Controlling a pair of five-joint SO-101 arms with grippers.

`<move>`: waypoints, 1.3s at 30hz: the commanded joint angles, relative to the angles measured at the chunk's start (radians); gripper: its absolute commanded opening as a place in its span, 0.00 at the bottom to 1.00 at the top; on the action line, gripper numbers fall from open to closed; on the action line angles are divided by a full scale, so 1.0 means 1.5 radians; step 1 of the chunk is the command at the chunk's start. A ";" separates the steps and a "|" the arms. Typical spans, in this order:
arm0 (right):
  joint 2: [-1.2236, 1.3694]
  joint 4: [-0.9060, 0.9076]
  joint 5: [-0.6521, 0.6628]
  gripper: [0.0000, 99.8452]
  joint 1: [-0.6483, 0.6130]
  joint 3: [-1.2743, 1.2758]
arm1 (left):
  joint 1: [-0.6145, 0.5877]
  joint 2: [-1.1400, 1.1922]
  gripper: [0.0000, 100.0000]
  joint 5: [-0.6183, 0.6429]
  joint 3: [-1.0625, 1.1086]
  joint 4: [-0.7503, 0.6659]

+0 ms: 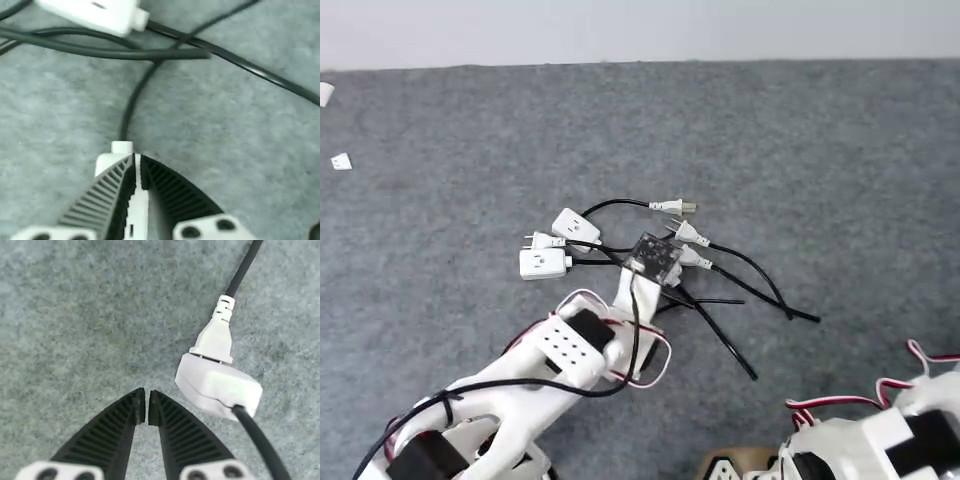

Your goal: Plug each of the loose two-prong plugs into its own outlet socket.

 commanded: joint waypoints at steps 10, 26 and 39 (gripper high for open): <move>-0.003 -0.010 0.003 0.01 -0.017 -0.003 | -0.008 -0.002 0.02 -0.090 -0.109 0.142; -0.003 -0.011 0.007 0.01 -0.014 0.011 | -0.008 -0.002 0.15 -0.110 -0.077 0.169; -0.003 -0.011 0.004 0.01 -0.017 0.011 | -0.012 -0.001 0.15 -0.134 -0.008 0.127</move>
